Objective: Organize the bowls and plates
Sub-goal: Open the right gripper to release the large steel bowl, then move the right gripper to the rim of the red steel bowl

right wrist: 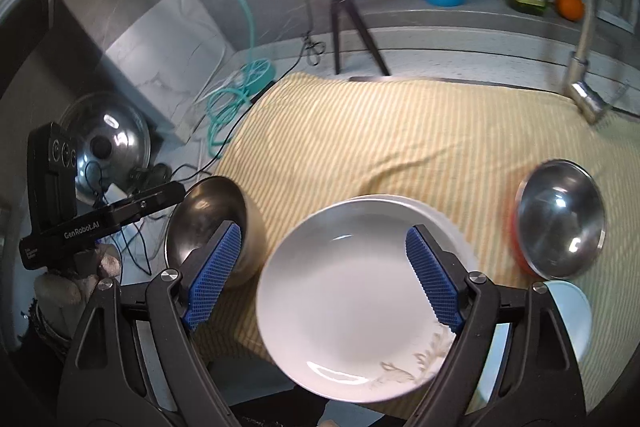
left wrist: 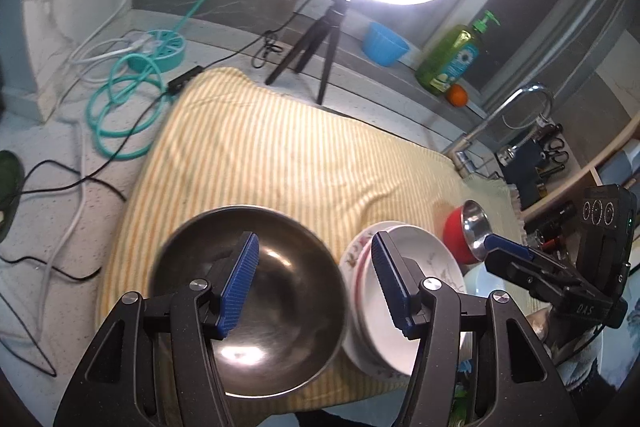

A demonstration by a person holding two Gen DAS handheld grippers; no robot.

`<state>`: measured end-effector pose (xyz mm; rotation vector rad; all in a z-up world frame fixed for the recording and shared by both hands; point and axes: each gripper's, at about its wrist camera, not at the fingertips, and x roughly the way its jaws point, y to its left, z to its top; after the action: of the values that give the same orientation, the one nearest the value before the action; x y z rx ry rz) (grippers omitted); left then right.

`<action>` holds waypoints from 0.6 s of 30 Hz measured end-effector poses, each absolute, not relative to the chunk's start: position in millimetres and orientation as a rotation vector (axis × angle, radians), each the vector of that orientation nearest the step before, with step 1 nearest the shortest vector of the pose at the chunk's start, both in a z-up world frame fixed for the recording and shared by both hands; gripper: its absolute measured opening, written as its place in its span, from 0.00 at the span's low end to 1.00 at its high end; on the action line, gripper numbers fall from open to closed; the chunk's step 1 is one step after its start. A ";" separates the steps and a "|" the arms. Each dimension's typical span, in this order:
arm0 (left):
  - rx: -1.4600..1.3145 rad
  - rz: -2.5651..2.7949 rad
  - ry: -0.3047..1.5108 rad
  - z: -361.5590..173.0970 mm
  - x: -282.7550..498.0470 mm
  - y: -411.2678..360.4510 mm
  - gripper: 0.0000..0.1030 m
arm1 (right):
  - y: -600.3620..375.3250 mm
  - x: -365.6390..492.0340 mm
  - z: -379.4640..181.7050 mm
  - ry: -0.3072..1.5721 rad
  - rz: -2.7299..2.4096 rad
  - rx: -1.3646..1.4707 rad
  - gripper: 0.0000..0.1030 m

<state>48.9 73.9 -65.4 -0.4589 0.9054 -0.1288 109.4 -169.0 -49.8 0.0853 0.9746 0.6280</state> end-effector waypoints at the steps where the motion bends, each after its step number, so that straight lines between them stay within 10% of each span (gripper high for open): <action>1: -0.455 -0.139 0.906 -64.6 51.0 70.1 0.56 | -177.1 109.9 -48.7 0.971 0.615 0.097 0.85; 18: -0.411 -0.315 0.926 -60.7 88.7 -24.4 0.56 | -316.6 128.8 -45.5 0.939 0.371 0.202 0.85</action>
<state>88.7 -24.4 -60.7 -0.4114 0.9262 -0.3148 128.8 -316.6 -45.5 0.2019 0.9387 0.3712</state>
